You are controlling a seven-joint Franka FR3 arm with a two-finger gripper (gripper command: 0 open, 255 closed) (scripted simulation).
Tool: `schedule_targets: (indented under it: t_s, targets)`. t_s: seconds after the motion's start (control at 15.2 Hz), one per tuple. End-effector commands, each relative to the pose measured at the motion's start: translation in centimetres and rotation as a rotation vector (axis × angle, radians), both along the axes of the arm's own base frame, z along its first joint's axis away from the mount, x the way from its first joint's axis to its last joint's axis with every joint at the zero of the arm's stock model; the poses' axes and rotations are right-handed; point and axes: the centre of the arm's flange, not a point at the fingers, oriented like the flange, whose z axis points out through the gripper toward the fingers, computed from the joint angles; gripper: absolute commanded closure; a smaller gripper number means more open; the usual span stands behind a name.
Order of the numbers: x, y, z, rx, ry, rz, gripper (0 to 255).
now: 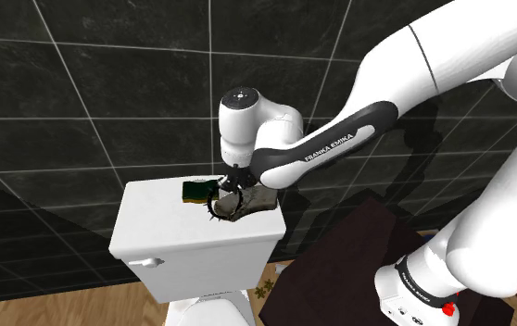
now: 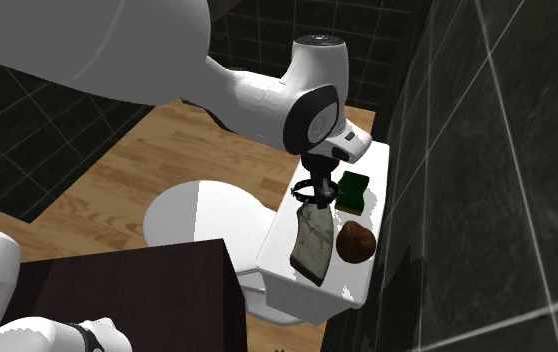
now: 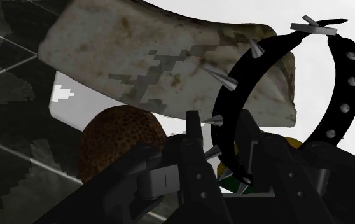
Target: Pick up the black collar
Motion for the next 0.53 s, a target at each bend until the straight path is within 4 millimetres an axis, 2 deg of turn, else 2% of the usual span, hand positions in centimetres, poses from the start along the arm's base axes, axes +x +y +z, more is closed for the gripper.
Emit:
schedule_targets:
  t_s: [0.0, 0.46]
  targets:
    - [-0.1, 0.0, 1.1, 0.000, 0.000, 0.000, 255]
    - [-0.1, 0.0, 4.4, 0.000, 0.000, 0.000, 255]
